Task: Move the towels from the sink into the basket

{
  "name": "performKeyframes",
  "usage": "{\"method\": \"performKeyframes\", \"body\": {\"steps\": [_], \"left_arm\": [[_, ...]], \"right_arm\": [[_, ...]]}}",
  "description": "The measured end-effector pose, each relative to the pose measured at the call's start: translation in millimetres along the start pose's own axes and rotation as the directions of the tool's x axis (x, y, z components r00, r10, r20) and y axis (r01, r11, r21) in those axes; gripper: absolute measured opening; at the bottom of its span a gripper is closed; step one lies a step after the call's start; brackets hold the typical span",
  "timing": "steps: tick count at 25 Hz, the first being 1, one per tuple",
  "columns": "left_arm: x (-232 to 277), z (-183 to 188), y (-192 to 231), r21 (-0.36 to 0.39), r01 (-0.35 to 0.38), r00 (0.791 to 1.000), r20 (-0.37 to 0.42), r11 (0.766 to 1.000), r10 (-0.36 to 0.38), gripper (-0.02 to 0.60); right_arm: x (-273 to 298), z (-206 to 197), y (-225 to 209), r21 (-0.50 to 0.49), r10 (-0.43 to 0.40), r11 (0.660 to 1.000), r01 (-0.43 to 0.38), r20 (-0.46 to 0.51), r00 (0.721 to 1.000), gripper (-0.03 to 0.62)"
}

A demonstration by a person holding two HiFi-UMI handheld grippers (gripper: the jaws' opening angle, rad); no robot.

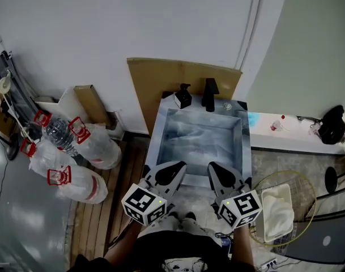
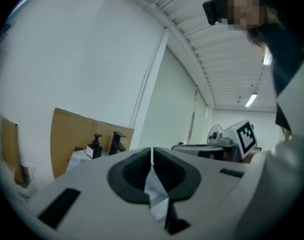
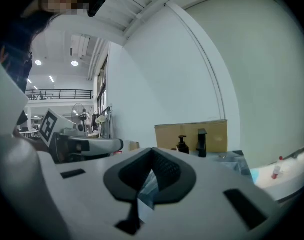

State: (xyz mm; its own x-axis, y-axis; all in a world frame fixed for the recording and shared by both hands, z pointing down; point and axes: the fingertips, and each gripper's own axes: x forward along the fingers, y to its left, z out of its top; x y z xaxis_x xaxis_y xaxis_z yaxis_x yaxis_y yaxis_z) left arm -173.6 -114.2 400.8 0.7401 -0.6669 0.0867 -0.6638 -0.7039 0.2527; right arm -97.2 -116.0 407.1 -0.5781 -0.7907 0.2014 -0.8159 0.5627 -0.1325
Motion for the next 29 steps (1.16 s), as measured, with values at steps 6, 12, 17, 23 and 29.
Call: {"method": "performKeyframes", "body": {"steps": [6,12,17,23,29], "left_arm": [[10,-4,-8,-0.002,-0.001,1.000,-0.010,1.000,0.001,0.008],[18,-6,-14,0.000,0.009,1.000,-0.018,1.000,-0.009,0.008],[23,-6,-17,0.002,0.016,1.000,-0.023,1.000,-0.016,0.008],[25,-7,-20,0.004,0.027,0.999,-0.028,1.000,-0.027,0.008],[25,-10,-22,0.008,0.026,0.999,-0.028,1.000,-0.025,0.008]], "right_arm": [[-7,-5,-14,-0.014,-0.001,1.000,0.001,-0.020,1.000,0.003],[-13,-8,-30,-0.002,-0.023,1.000,0.023,-0.025,0.999,0.003],[-18,-7,-40,0.003,-0.042,0.999,0.042,-0.023,0.999,0.003],[-28,-8,-51,0.006,-0.077,0.997,0.077,-0.020,0.997,0.003],[-41,-9,-65,-0.001,-0.112,0.994,0.112,-0.018,0.994,0.003]]}}
